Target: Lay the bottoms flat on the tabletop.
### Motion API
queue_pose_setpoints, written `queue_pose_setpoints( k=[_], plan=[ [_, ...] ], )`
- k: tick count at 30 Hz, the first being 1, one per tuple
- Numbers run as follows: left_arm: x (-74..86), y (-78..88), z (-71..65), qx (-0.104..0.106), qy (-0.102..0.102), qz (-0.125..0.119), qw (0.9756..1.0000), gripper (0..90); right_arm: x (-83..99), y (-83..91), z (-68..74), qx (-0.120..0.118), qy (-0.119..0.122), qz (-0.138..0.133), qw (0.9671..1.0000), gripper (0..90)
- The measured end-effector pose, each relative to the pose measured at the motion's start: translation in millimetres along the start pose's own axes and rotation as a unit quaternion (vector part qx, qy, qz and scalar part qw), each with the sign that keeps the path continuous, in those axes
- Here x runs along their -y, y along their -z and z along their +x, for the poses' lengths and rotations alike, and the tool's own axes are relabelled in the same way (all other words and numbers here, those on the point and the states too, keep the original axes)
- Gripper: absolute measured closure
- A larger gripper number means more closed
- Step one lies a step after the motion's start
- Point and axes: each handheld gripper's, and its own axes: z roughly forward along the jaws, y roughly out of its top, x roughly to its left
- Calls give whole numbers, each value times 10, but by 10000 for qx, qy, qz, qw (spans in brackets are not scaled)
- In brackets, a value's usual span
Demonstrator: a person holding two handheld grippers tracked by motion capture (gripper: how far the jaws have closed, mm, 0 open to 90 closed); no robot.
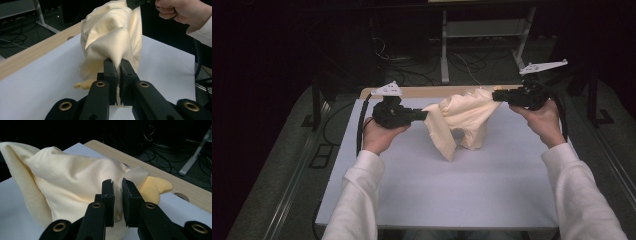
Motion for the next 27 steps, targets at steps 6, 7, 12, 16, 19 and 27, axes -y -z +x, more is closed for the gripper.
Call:
queue_pose_setpoints(
  k=[6,7,12,16,19,27],
  plan=[
    [-86,92,13,-126,-49,-59,9999,846,-85,93,-44,127,-11,-106,9999,798],
    [-97,115,19,-144,-41,-83,9999,846,-97,111,-53,155,-18,-134,9998,798],
    [-109,164,33,-203,-28,-186,9996,846,-176,213,-108,165,-144,-310,9993,799],
    [-40,119,28,-96,21,-203,9997,846,-162,200,-97,233,-117,-240,9994,799],
    [63,82,10,32,99,-259,9996,846,-102,153,-105,215,-195,-228,9993,799],
    [386,-28,-38,193,172,-62,9996,845,26,-1,-126,121,-454,-208,9987,799]
  ],
)
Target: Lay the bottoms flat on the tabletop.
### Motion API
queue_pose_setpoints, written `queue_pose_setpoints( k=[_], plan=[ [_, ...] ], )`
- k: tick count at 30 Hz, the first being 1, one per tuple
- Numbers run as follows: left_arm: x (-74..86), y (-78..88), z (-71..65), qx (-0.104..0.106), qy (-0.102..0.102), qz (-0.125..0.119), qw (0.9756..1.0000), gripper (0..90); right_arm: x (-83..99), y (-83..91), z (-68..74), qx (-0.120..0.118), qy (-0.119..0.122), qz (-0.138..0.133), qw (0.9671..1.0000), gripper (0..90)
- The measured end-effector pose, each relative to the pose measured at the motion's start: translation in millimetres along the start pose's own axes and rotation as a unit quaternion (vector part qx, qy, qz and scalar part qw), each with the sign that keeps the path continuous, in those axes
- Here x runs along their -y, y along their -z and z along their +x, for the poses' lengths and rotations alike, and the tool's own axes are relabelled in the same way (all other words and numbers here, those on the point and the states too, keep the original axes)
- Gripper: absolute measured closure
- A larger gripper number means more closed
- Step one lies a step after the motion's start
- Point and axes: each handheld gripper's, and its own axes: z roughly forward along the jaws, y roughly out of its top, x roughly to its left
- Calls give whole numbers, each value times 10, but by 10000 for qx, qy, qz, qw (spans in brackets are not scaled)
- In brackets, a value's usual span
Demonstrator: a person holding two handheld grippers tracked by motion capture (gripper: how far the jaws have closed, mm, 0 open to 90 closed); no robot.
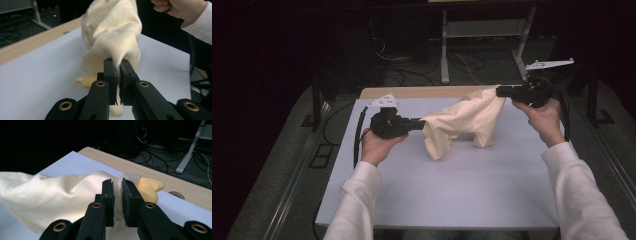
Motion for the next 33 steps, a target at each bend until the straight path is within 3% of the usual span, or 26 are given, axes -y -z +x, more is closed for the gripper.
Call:
queue_pose_setpoints(
  k=[7,11,16,22,33],
  plan=[
    [263,-126,1,59,124,264,9996,845,194,-136,23,-100,-30,299,9995,799],
    [355,-159,30,23,216,300,9993,845,363,-189,4,-165,-198,397,9989,799],
    [429,-99,98,-218,308,332,9987,845,573,-193,28,-329,-245,490,9980,798],
    [492,-83,151,-336,435,350,9979,844,842,-180,88,-517,-321,642,9961,798],
    [619,-116,148,-284,538,496,9969,844,1108,-205,142,-698,-430,893,9926,797]
  ],
)
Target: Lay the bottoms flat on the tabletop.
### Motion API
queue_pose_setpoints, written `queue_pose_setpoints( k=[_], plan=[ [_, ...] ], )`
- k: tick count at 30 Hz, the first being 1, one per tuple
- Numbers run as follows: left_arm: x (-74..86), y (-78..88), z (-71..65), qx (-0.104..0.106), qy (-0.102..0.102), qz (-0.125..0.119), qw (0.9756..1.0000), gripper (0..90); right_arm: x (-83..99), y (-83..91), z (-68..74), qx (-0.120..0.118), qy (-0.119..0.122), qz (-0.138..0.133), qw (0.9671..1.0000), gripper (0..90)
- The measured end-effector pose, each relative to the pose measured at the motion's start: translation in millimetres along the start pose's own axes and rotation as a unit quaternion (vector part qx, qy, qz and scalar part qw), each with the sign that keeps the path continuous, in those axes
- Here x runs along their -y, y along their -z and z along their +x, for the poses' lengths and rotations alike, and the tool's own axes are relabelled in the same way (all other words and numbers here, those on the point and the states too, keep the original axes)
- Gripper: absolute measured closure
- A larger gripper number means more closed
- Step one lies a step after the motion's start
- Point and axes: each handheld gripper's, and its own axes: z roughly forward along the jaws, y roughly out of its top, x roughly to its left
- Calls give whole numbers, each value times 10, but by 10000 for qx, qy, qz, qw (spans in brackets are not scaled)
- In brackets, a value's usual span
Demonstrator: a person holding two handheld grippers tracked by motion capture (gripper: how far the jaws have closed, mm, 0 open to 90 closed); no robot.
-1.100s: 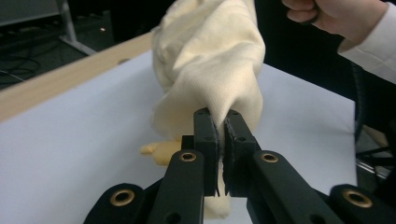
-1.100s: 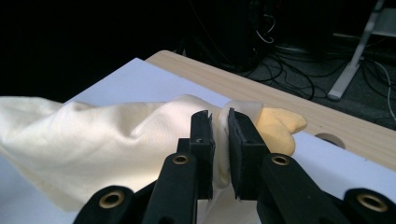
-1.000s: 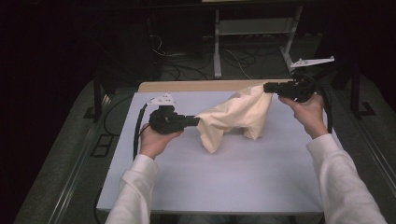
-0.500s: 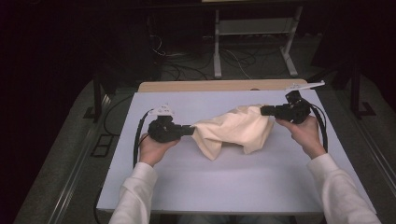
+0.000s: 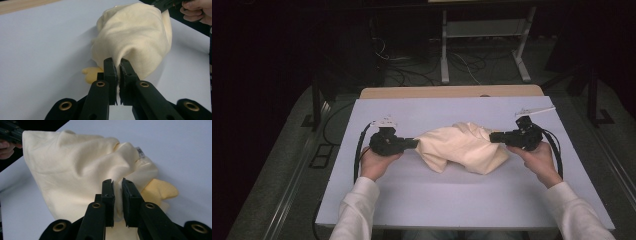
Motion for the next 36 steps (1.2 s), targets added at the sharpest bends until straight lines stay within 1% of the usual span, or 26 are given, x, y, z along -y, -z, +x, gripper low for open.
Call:
queue_pose_setpoints(
  k=[1,4,5,6,8,11,14,15,16,17,21,23,26,28,30,32,34,35,36],
  plan=[
    [14,-2,-3,11,-12,25,10000,844,25,-12,8,0,-15,73,10000,797],
    [57,-12,-15,49,2,87,9999,844,63,-28,14,-35,-23,142,9999,797],
    [108,-21,-28,73,-2,201,9998,844,113,-41,25,-95,-29,220,9997,797],
    [108,-21,-28,73,-2,201,9998,844,113,-41,25,-95,-29,220,9997,797],
    [168,-35,-47,117,10,273,9996,844,169,-44,36,-164,-99,254,9995,796],
    [208,-49,-57,141,28,319,9994,844,223,-43,53,-235,-121,301,9992,796],
    [288,-70,-48,142,73,452,9989,843,266,-48,81,-314,-140,334,9989,795],
    [288,-70,-48,142,73,452,9989,843,266,-48,81,-314,-140,334,9989,795],
    [323,-77,-33,134,94,523,9985,843,289,-60,115,-395,-125,375,9984,796],
    [336,-81,-30,114,125,565,9983,843,296,-69,132,-421,-124,401,9982,796],
    [380,-85,-7,80,176,667,9976,841,330,-132,218,-511,-12,521,9973,795],
    [397,-81,0,74,213,662,9976,839,343,-169,252,-535,38,566,9970,796],
    [409,-77,9,56,239,668,9975,837,356,-206,288,-587,45,624,9963,796],
    [415,-72,15,80,262,655,9975,830,356,-215,311,-589,78,604,9964,796],
    [416,-42,26,31,257,641,9976,821,350,-210,333,-609,101,573,9964,795],
    [419,-2,45,21,318,606,9977,786,344,-201,353,-621,150,512,9966,796],
    [424,24,53,16,347,582,9977,746,340,-192,367,-621,161,473,9968,796],
    [434,73,67,4,401,531,9978,723,338,-188,372,-633,155,456,9968,796],
    [434,73,67,4,401,531,9978,702,337,-186,375,-641,156,443,9968,796]
  ],
)
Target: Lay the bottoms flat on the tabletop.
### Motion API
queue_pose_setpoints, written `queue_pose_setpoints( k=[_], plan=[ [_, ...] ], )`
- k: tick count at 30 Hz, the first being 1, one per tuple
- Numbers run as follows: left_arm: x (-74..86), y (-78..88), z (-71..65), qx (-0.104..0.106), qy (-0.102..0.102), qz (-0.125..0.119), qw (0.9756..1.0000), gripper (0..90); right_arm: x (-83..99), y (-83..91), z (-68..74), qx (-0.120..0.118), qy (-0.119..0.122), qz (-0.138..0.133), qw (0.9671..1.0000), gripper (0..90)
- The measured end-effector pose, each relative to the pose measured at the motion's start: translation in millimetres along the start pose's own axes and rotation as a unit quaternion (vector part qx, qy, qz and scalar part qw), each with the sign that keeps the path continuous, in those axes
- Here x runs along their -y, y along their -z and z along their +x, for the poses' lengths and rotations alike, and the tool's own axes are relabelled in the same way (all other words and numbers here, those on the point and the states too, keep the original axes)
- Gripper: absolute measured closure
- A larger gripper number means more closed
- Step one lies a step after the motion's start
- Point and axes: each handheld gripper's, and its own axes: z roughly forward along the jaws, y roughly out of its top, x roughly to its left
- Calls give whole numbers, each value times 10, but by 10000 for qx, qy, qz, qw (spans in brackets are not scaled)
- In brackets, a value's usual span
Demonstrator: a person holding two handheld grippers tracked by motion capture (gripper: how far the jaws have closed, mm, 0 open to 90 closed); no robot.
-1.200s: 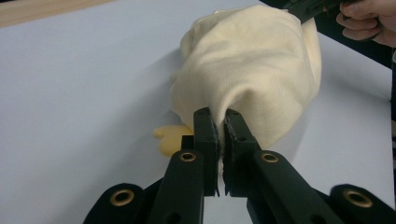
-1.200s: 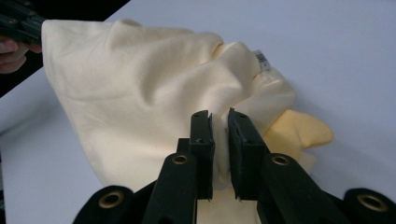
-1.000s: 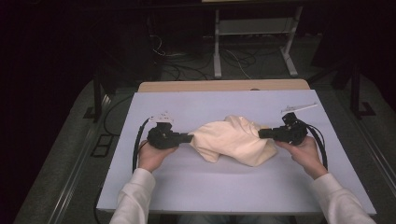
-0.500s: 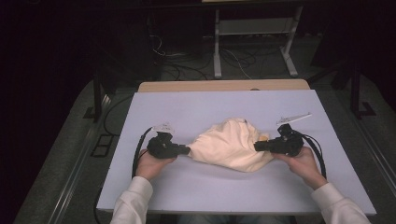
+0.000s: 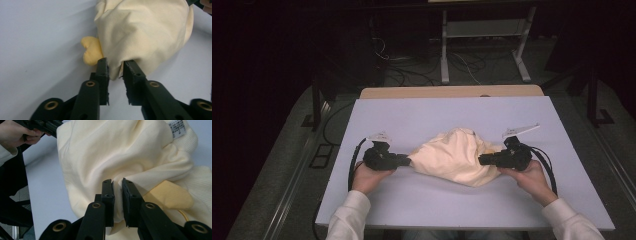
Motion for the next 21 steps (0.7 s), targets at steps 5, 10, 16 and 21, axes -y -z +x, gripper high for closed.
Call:
queue_pose_setpoints(
  k=[5,10,16,21],
  plan=[
    [-18,189,38,14,193,-476,9987,609,-23,10,38,-59,21,-102,9999,796],
    [-148,250,-25,13,159,-762,9970,530,-64,2,115,-95,96,-192,9997,796],
    [-332,160,-173,157,-24,-854,9962,485,-152,-33,197,-183,134,-392,9990,796],
    [-437,55,-279,256,-179,-835,9960,454,-230,-93,268,-276,182,-522,9981,796]
  ],
)
